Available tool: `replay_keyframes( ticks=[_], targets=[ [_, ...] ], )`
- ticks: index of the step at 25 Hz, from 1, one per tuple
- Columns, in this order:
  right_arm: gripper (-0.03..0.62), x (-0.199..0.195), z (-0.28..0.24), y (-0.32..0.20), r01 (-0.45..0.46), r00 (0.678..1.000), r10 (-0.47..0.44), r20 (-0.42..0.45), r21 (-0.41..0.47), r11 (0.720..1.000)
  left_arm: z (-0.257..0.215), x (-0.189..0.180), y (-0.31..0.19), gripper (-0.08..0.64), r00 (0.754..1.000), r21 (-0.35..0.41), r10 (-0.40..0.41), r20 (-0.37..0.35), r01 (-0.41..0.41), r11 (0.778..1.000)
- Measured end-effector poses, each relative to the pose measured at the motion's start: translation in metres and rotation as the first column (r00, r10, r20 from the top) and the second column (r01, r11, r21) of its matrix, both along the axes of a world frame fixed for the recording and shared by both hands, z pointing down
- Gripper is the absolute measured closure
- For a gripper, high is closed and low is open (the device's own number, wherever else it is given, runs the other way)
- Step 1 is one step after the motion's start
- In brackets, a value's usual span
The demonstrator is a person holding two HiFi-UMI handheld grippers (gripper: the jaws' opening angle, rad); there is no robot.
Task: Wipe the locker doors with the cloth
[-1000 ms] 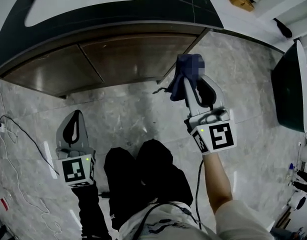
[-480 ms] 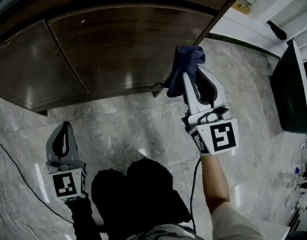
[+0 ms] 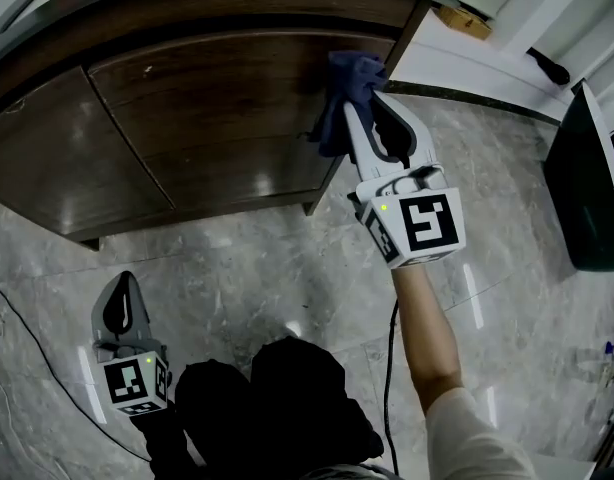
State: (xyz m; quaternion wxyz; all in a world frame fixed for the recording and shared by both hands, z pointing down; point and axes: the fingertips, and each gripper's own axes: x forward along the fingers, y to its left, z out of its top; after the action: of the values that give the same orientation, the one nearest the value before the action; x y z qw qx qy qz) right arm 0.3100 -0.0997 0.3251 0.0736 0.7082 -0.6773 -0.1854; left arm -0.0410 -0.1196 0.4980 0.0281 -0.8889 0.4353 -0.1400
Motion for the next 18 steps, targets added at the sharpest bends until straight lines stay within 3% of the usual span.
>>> replay_keyframes(
  ticks=[5,18],
  targets=[
    [0.503,0.017,-0.023,-0.008,-0.033,0.999,0.034,-0.024,0.048,0.998,-0.002,0.009,0.006,0.558,1.0,0.002,0.006,0.007,-0.006,1.0],
    [0.502,0.04,0.04,-0.028,-0.066,0.998,0.066,0.008,-0.05,0.997,-0.001,0.004,0.007,0.558,1.0,-0.002,-0.002,0.02,0.002,1.0]
  ],
)
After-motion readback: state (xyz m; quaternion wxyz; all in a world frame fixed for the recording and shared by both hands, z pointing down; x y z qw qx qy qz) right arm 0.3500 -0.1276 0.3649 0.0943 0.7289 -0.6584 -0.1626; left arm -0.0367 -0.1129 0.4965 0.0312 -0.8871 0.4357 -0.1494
